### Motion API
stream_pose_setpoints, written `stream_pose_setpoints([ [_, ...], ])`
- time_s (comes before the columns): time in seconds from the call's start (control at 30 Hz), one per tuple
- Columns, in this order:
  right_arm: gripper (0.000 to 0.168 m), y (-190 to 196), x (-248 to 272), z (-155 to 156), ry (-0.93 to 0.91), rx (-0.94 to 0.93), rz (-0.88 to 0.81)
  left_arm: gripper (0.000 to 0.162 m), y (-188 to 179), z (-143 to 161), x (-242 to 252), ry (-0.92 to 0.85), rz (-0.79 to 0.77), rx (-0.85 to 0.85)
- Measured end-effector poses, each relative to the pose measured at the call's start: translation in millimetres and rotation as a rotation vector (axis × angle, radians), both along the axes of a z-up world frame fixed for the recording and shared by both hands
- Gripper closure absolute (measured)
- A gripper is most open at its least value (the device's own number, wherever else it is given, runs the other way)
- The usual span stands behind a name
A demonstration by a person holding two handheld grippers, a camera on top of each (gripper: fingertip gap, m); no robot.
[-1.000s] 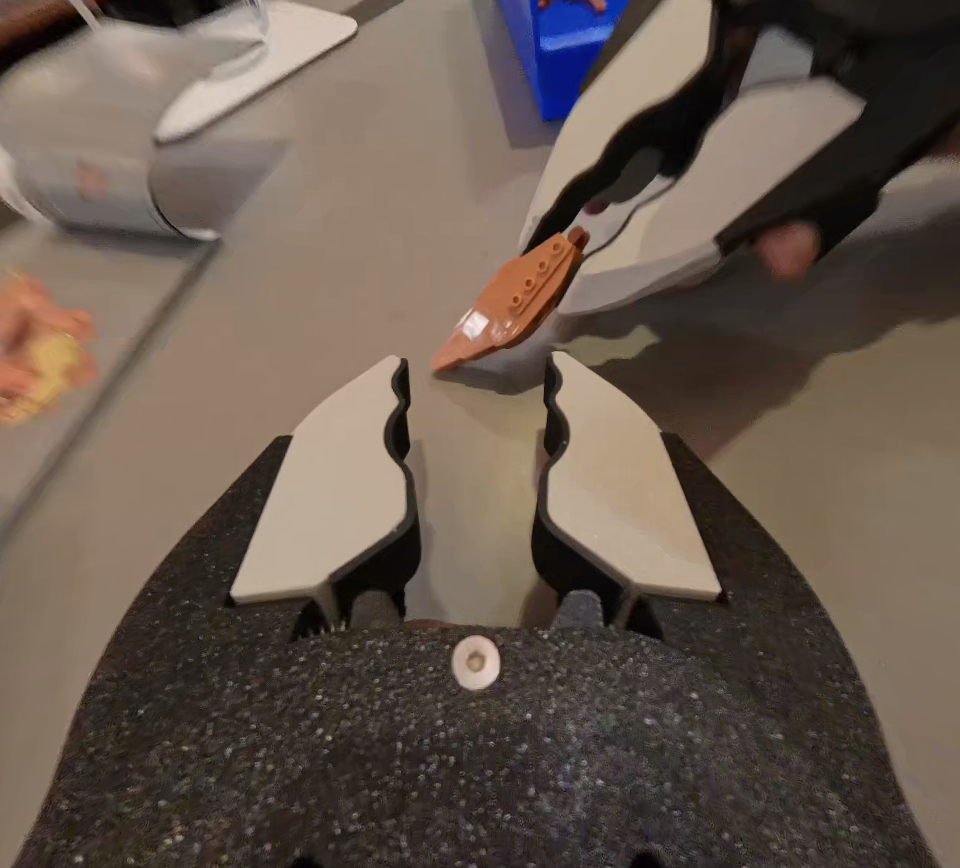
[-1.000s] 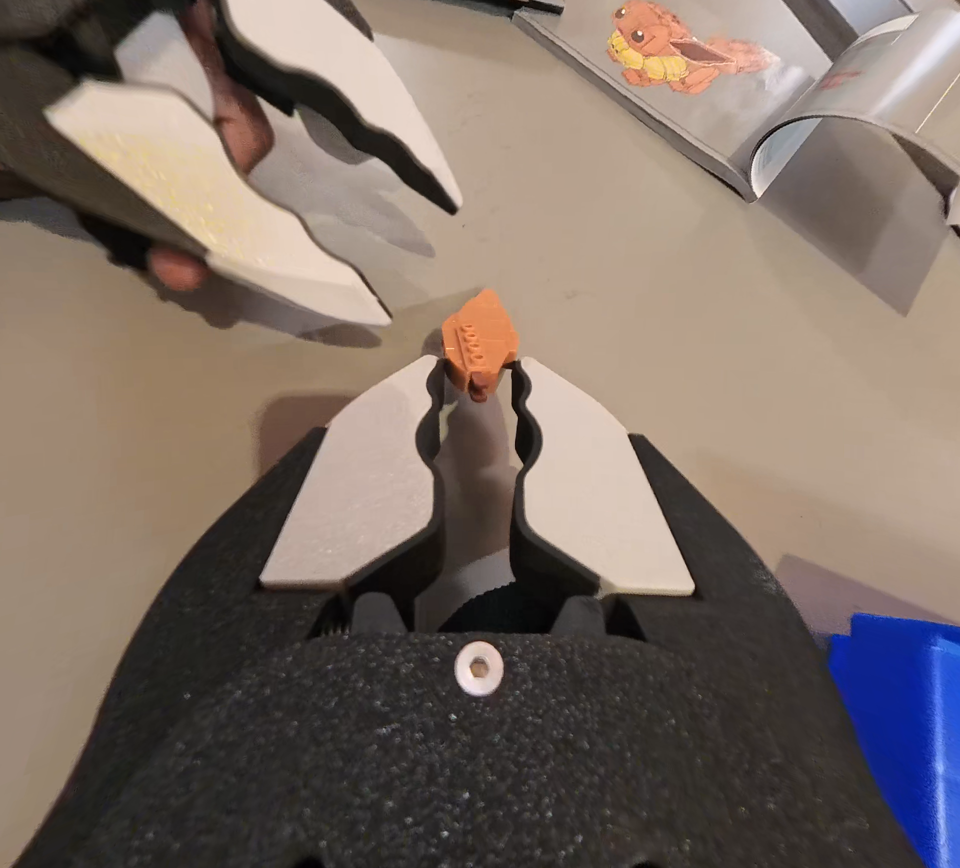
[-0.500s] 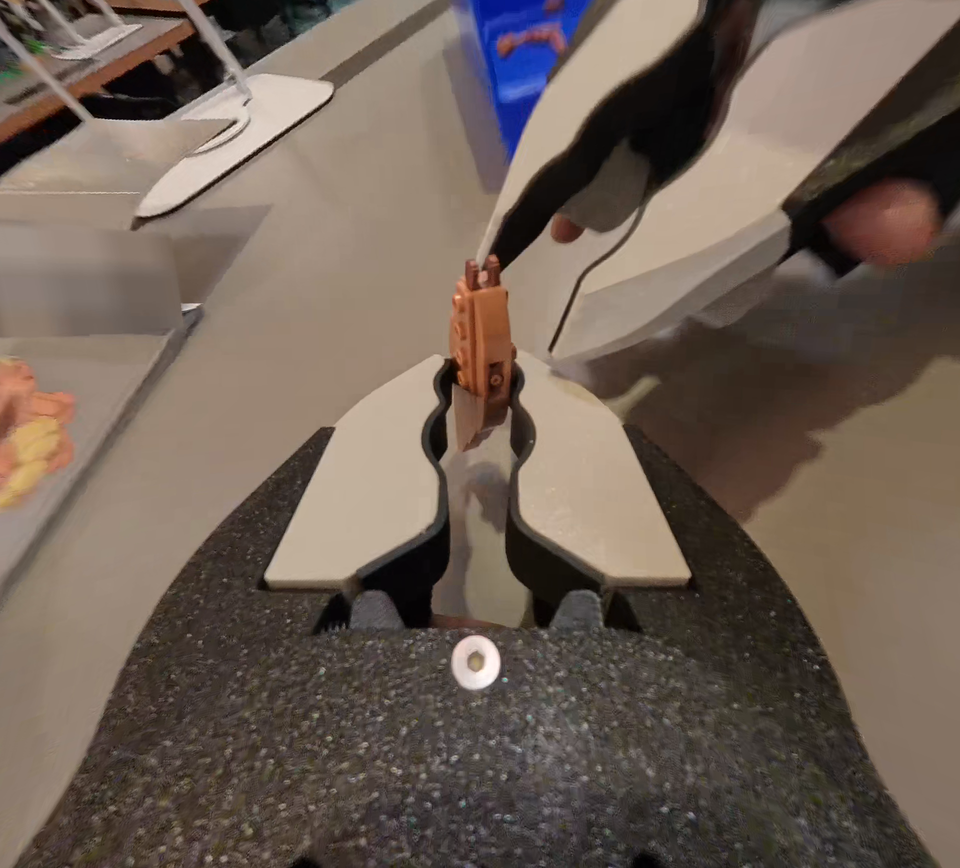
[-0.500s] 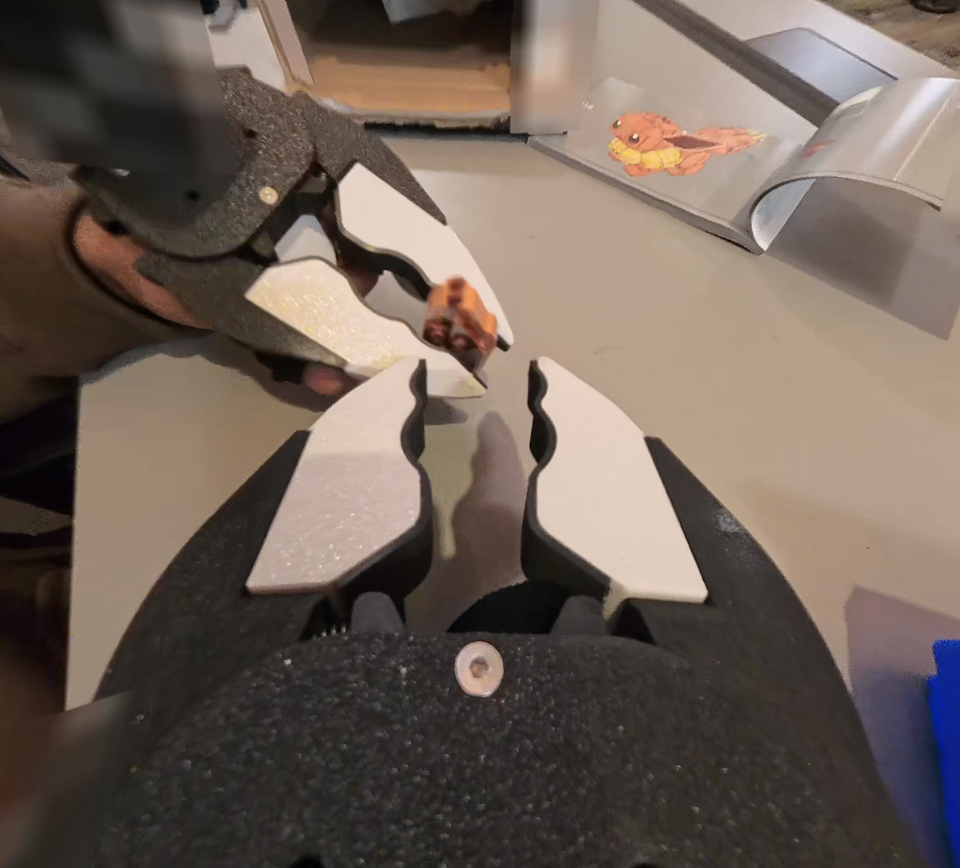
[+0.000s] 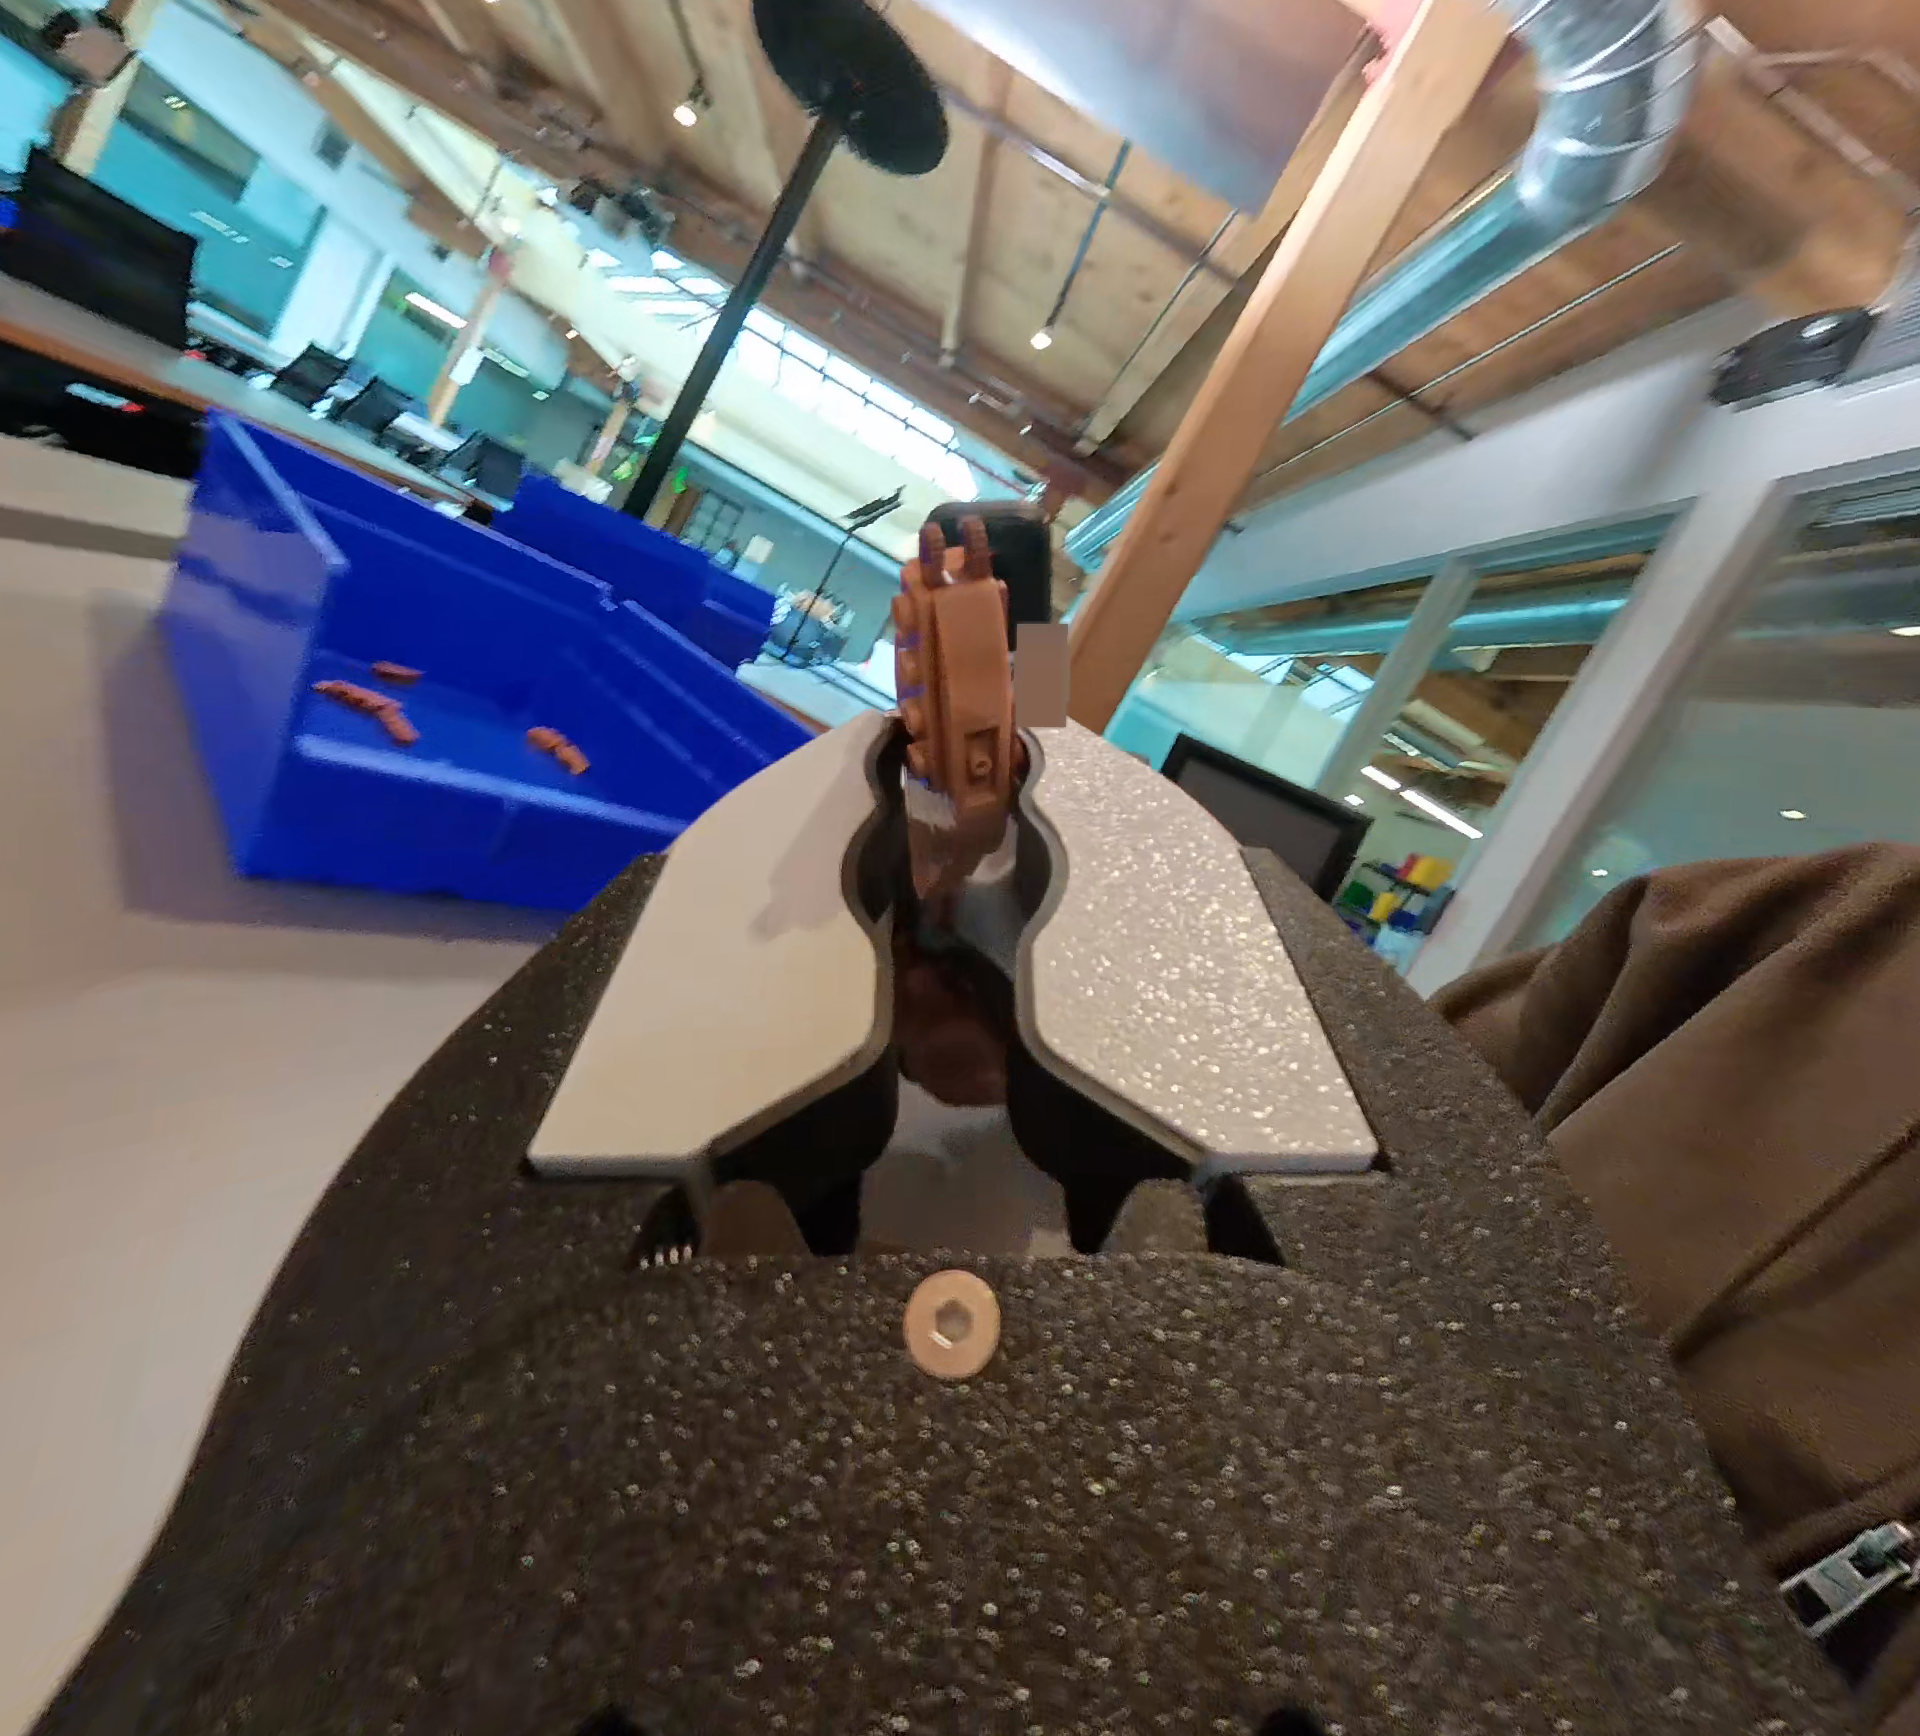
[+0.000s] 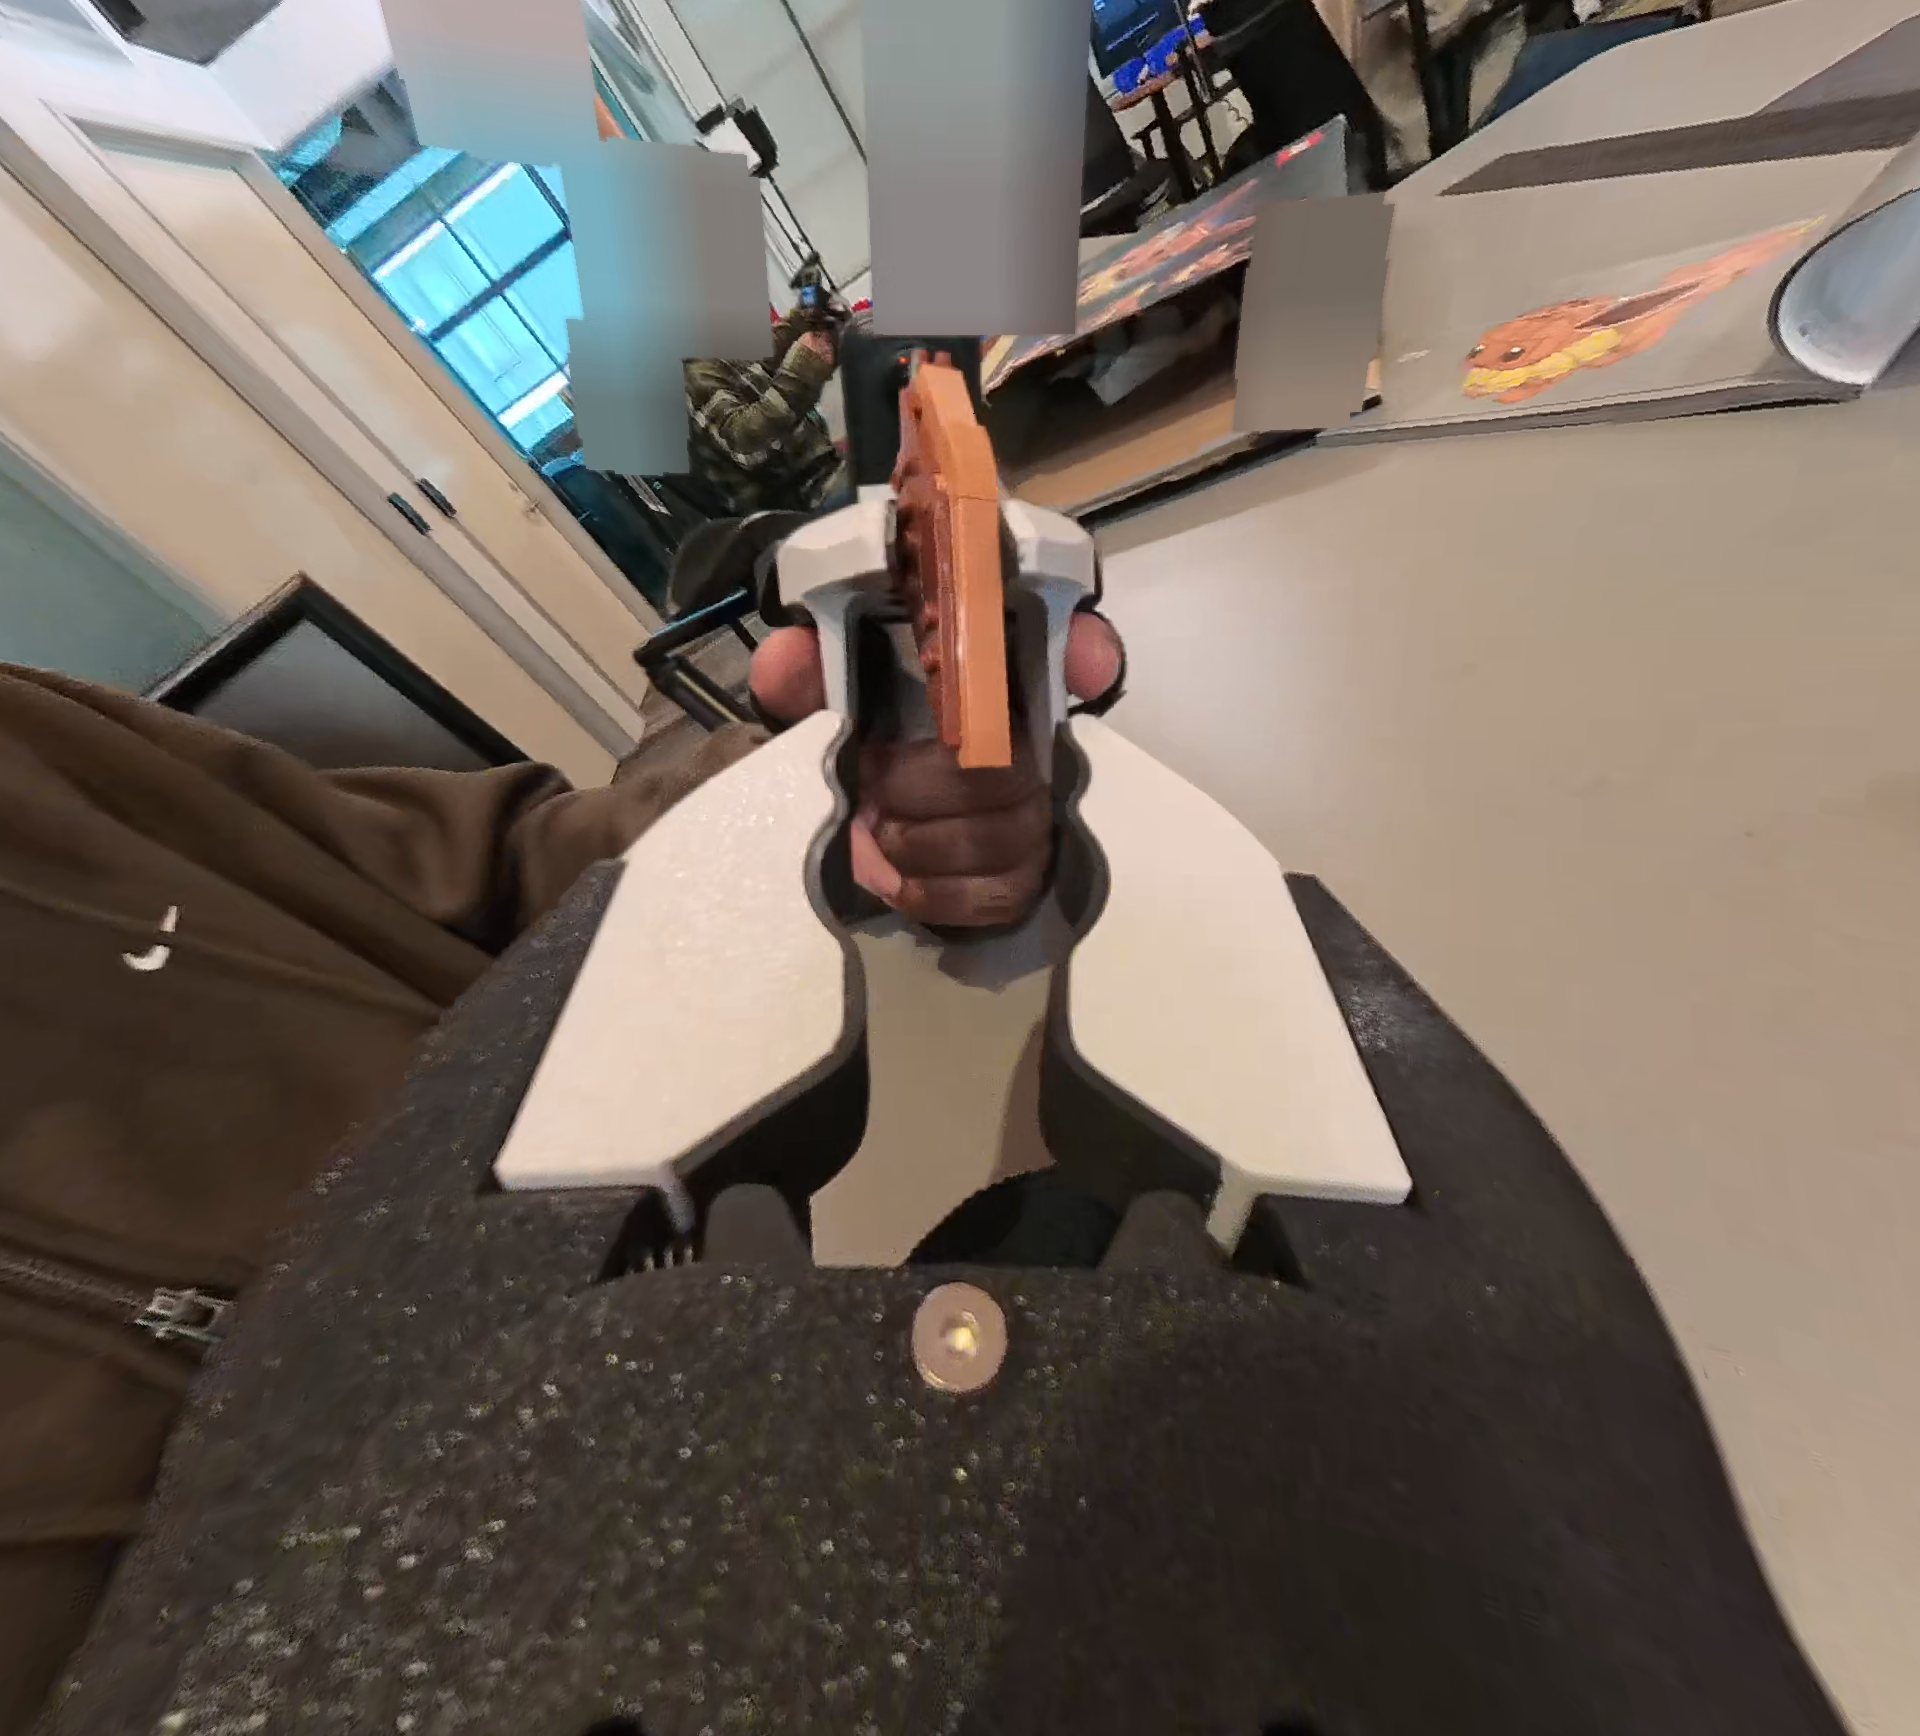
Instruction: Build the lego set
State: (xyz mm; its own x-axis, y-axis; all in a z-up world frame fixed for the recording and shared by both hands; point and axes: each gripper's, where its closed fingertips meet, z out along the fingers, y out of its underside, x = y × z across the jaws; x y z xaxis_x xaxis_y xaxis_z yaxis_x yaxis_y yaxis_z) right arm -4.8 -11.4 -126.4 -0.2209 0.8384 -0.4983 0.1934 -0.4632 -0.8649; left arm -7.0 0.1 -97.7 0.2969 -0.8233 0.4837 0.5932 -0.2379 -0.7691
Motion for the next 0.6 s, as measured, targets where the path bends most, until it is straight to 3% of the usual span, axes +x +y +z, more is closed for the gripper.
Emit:
stream_pose_setpoints([
  [0.1,0.136,-6,11,3,0.01,-0.01,-0.008,0.143,-2,8,19,-0.043,-0.044,0.041],
  [0.23,0.154,-3,30,11,0.049,-0.055,-0.064,0.146,-3,5,45,0.006,-0.093,0.058],
  [0.43,0.155,2,59,5,0.043,-0.032,-0.145,0.142,2,-7,75,0.086,-0.144,0.012],
  [0.6,0.155,9,92,3,-0.006,0.099,-0.246,0.132,6,-16,91,0.162,-0.168,-0.029],
])
